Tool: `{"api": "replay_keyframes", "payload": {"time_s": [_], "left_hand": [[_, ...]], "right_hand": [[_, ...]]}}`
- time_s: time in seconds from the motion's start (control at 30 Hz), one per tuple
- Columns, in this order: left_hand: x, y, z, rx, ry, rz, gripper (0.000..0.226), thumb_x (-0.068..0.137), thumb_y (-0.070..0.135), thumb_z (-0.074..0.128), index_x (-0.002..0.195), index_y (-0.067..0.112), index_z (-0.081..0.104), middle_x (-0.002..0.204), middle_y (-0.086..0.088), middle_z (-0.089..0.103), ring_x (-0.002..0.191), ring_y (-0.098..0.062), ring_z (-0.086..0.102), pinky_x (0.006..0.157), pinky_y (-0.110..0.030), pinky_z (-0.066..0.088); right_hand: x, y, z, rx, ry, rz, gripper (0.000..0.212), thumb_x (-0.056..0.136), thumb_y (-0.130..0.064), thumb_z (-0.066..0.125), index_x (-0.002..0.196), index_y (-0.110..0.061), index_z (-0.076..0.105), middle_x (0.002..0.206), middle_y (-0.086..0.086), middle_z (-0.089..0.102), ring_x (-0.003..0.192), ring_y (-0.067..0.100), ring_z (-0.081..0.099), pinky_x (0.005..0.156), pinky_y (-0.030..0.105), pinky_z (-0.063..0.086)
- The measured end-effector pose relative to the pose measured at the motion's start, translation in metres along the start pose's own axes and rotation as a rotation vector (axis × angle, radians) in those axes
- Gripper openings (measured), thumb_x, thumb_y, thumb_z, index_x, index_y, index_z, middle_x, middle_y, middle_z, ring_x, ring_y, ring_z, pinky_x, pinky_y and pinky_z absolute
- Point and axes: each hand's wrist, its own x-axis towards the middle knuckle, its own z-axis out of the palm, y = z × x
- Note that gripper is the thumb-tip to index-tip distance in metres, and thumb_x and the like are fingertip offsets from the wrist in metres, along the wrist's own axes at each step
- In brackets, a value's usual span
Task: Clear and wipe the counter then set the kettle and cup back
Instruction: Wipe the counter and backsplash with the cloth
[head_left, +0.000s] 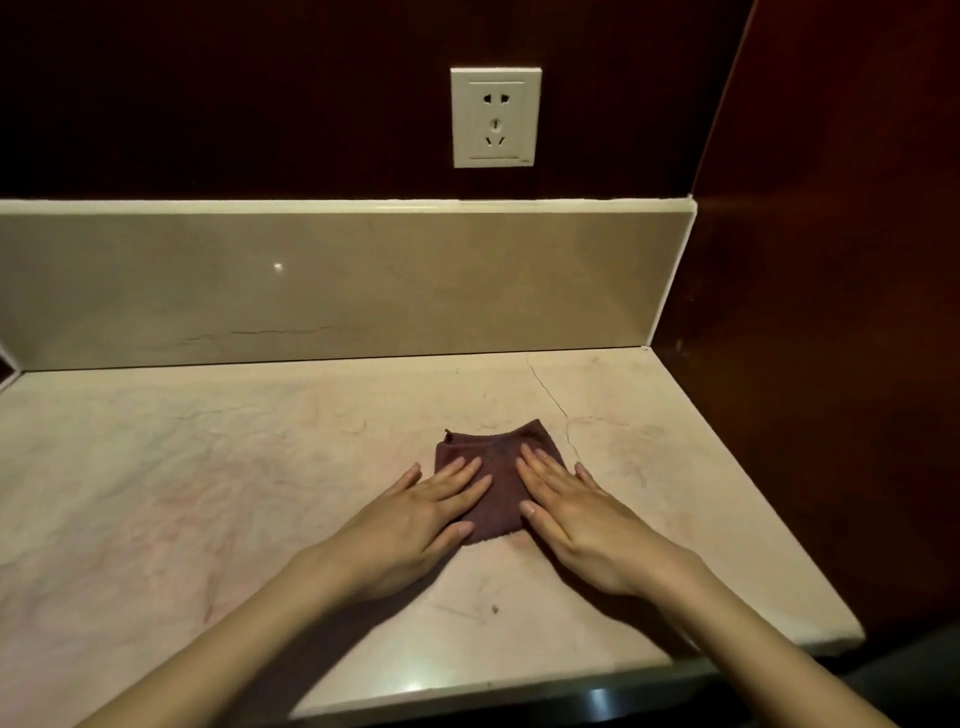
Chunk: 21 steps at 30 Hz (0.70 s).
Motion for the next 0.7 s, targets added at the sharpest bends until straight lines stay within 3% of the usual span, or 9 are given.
{"api": "replay_keyframes", "payload": {"time_s": [0.13,0.47,0.7], "left_hand": [[0.035,0.038,0.005,0.025,-0.008,0.044,0.054,0.102,0.041,0.022,0.152,0.031,0.002,0.158,0.012,-0.008,0.145,-0.003,-0.009,0.117,-0.033,-0.005],[0.12,0.12,0.011,0.051,-0.048,0.214,0.053,0.104,0.037,0.023,0.153,0.025,0.006,0.16,0.006,-0.003,0.147,-0.008,-0.006,0.118,-0.038,-0.001],[0.137,0.132,0.013,0.056,-0.048,0.224,0.053,0.104,0.036,0.024,0.153,0.024,0.008,0.16,0.006,-0.002,0.147,-0.008,-0.005,0.118,-0.041,0.0]], "right_hand": [[-0.028,0.038,-0.006,-0.022,0.021,0.099,0.058,0.103,-0.042,0.016,0.153,-0.021,-0.005,0.159,-0.008,-0.012,0.14,-0.003,-0.015,0.114,0.024,-0.01],[-0.083,0.098,-0.023,0.023,0.065,0.411,0.06,0.104,-0.038,0.017,0.152,-0.009,-0.001,0.16,0.006,-0.007,0.147,0.012,-0.006,0.119,0.026,-0.002],[-0.083,0.108,-0.019,-0.025,0.122,0.414,0.056,0.104,-0.034,0.018,0.152,-0.006,0.006,0.161,0.007,0.002,0.148,0.013,-0.001,0.118,0.025,0.003]]}}
